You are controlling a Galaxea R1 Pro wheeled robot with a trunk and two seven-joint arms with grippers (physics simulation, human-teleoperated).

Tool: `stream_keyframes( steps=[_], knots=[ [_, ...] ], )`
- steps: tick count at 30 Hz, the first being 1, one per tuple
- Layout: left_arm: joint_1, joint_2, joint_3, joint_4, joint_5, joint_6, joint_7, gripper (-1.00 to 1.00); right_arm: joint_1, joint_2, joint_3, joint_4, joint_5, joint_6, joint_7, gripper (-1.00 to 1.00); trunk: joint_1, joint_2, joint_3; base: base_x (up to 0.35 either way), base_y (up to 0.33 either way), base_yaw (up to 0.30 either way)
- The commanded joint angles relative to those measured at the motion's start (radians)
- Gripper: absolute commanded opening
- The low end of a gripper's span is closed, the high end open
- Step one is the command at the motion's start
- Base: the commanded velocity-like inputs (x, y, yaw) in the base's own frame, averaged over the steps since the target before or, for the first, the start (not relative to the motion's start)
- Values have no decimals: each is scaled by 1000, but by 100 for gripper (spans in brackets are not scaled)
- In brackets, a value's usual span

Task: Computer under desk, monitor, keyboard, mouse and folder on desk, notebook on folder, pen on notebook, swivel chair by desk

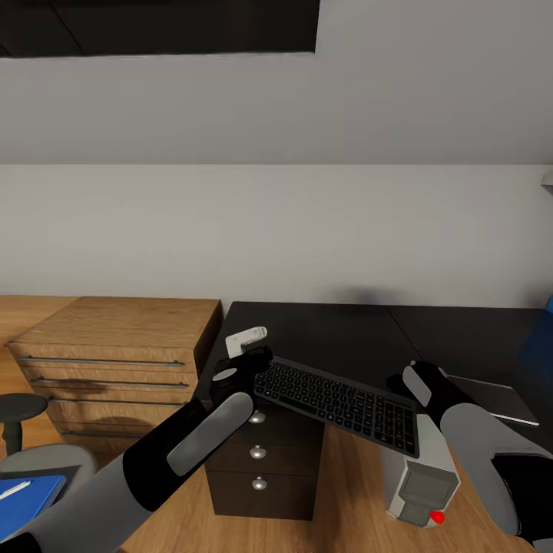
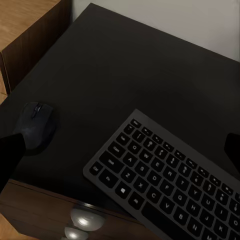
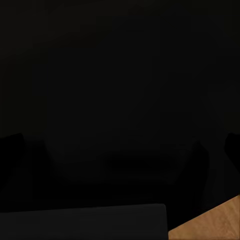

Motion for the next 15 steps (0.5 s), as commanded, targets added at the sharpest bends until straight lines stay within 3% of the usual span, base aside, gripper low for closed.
stream_keyframes(
  steps=[1, 15],
  knots=[
    [-1, 1, -1, -1, 1, 10, 6, 100, 0, -1, 6, -2, -10, 4, -7, 100, 0, -1, -1, -3, 0, 0],
    [-1, 0, -2, -1, 2, 10, 6, 100, 0, 1, 12, -3, -9, -4, -2, 100, 0, -1, -1, -12, 0, 0]
  ],
)
